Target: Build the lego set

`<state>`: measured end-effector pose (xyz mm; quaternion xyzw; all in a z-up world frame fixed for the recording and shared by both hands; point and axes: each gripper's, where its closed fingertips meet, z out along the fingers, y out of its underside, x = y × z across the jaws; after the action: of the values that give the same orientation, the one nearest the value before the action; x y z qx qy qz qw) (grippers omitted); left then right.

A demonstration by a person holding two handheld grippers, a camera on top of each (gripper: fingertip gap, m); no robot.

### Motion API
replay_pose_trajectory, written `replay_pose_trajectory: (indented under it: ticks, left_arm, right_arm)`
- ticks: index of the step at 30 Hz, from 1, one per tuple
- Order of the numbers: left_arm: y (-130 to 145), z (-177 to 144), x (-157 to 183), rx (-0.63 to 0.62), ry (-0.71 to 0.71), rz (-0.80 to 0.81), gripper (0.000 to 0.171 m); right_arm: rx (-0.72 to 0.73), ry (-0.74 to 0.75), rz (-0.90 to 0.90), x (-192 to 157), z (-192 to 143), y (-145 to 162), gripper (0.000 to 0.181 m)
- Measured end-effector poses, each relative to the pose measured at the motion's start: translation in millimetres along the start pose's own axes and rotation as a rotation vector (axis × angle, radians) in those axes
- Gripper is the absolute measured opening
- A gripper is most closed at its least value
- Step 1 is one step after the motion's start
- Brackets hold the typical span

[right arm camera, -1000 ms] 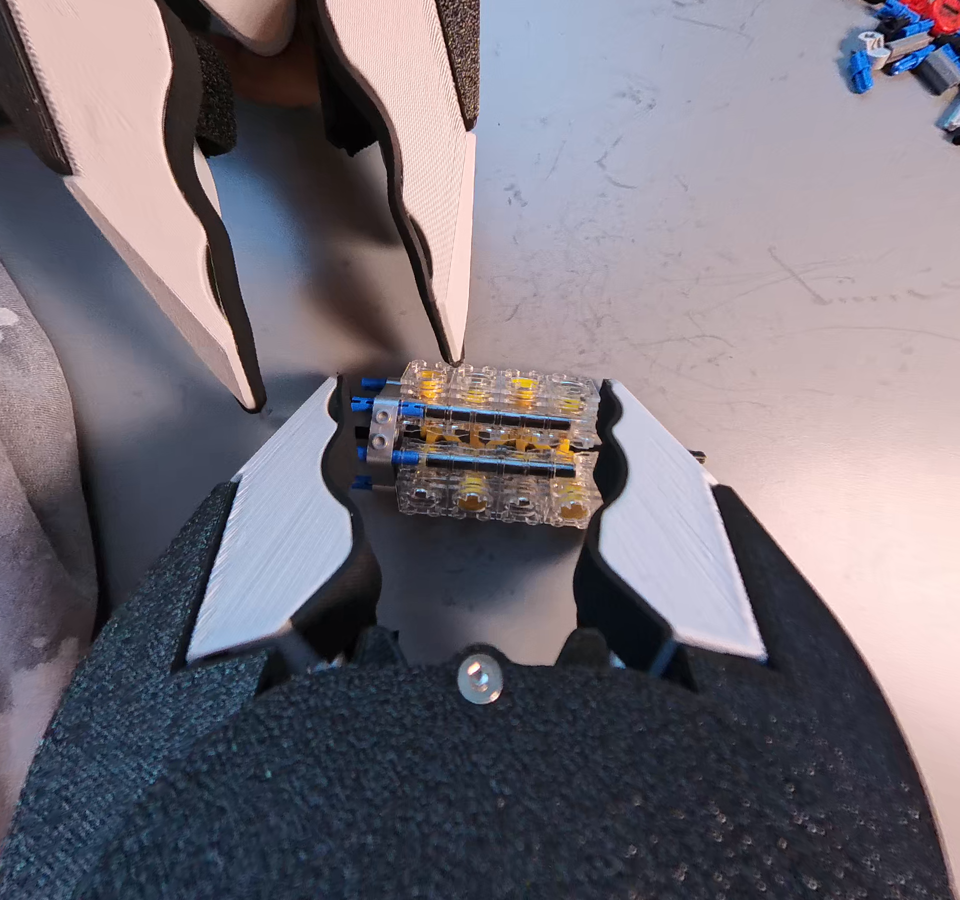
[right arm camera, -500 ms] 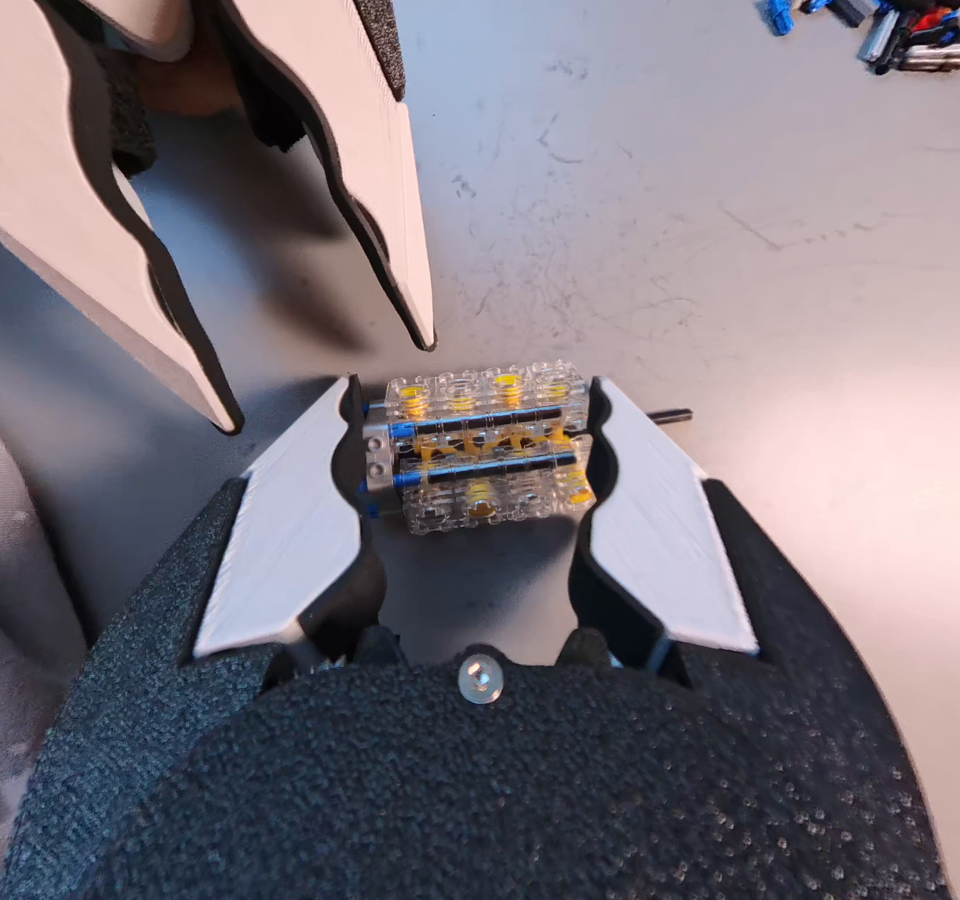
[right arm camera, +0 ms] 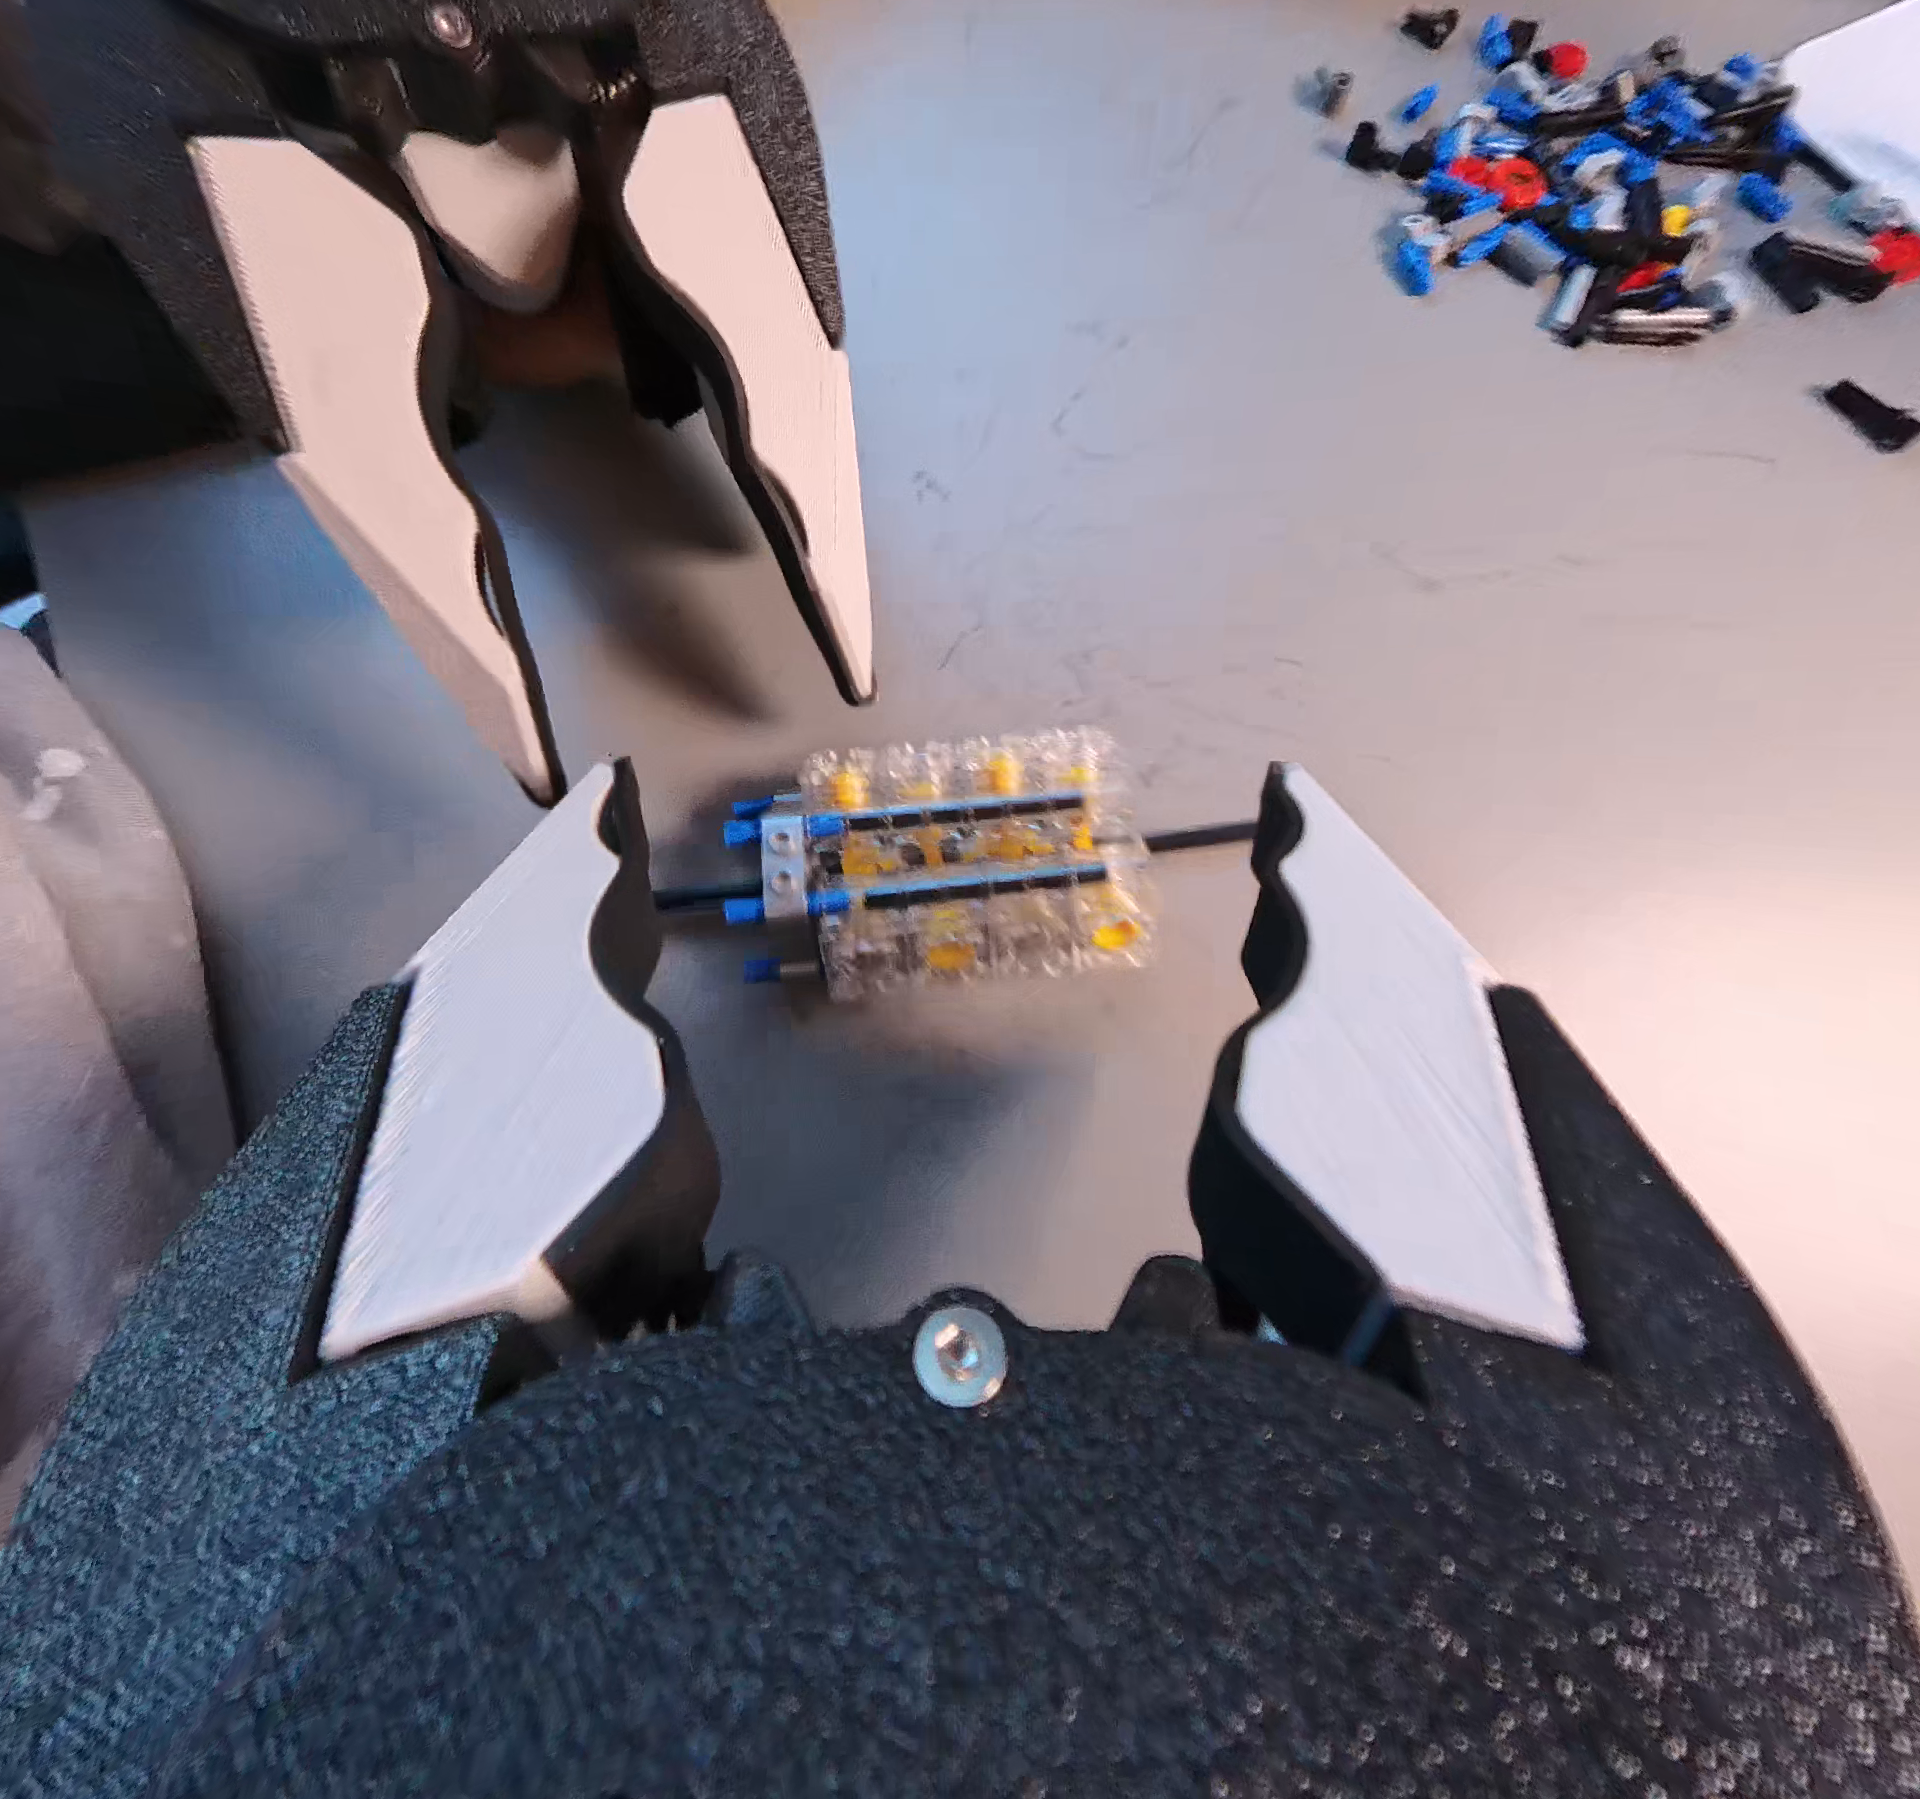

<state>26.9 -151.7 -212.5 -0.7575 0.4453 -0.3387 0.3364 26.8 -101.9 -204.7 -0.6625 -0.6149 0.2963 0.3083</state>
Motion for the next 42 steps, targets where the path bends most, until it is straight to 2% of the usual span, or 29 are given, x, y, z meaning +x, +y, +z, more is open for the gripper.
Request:
replay_pose_trajectory:
  ticks: [4,10,11,15,18,20,24,33,39,41,42]
  left_arm:
    - [-4,2,-4,0.013,-0.018,-0.011,0.058]
    - [-6,16,-3,-0.018,-0.044,0.031,0.055]
    - [-6,17,-3,-0.019,-0.046,0.032,0.054]
    - [-8,18,-3,-0.013,-0.056,0.022,0.052]
    - [-8,19,-3,-0.015,-0.059,0.026,0.051]
    - [-8,19,-3,-0.015,-0.065,0.029,0.051]
    - [-8,19,-3,-0.012,-0.072,0.031,0.049]
    - [-8,19,-6,-0.009,-0.101,0.026,0.048]
    - [-7,17,-9,-0.006,-0.091,0.006,0.046]
    - [-6,15,-12,-0.008,-0.104,0.008,0.047]
    - [-6,14,-13,-0.008,-0.105,0.010,0.047]
  right_arm:
    - [-0.067,-0.009,0.046,8,-19,26,0.104]
    - [-0.092,-0.008,0.103,-5,2,37,0.100]
    - [-0.081,0.006,0.101,-2,2,36,0.094]
    - [-0.100,-0.011,0.043,-2,1,40,0.093]
    - [-0.108,-0.067,-0.020,-7,-1,43,0.104]
    - [-0.081,-0.098,-0.008,-6,-2,38,0.104]
    - [-0.095,-0.124,-0.034,-4,0,37,0.093]
    - [-0.105,-0.104,-0.054,-3,1,36,0.089]
    - [-0.080,-0.091,-0.021,-4,1,34,0.090]
    - [-0.070,-0.103,-0.052,-3,-4,31,0.113]
    - [-0.076,-0.122,-0.069,-4,-8,30,0.114]
